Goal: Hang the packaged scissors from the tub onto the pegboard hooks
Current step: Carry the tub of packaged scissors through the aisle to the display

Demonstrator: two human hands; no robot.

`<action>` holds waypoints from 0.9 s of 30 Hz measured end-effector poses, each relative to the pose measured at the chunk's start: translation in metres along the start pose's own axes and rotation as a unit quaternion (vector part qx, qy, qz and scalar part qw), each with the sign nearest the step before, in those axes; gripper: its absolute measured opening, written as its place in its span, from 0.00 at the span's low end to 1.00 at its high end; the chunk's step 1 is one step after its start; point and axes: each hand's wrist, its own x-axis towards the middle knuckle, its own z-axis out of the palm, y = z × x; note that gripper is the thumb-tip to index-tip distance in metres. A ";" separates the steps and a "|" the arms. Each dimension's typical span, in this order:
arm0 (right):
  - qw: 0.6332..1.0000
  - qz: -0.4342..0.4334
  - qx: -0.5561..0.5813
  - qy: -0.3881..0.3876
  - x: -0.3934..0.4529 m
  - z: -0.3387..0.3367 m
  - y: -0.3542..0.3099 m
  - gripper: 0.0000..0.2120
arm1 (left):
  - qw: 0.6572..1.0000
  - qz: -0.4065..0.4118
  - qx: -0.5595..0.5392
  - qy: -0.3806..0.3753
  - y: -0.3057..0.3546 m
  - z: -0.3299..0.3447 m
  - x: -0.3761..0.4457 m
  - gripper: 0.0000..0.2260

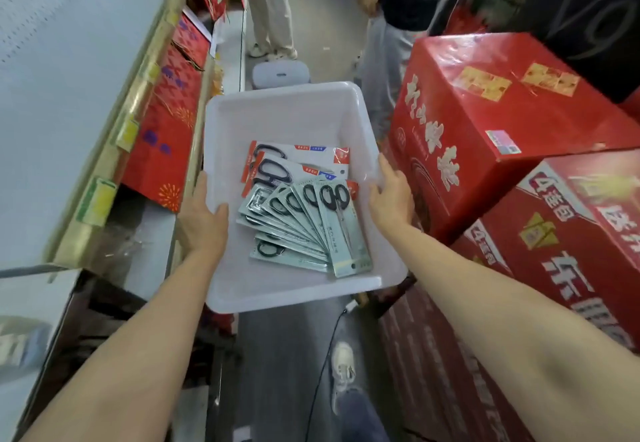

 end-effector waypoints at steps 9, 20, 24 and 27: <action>0.999 -0.020 -0.003 -0.037 0.173 0.071 -0.053 0.28 | 0.998 -0.044 0.043 0.017 0.032 0.052 0.160 0.31; 0.999 0.001 -0.032 -0.031 0.321 0.157 -0.117 0.27 | 0.999 -0.036 0.032 -0.013 0.036 0.101 0.345 0.30; 0.999 0.005 -0.032 -0.026 0.367 0.185 -0.134 0.27 | 0.999 -0.022 0.043 -0.022 0.037 0.121 0.409 0.29; 0.999 0.006 -0.037 -0.026 0.402 0.199 -0.144 0.27 | 0.998 -0.008 0.050 -0.033 0.043 0.136 0.449 0.29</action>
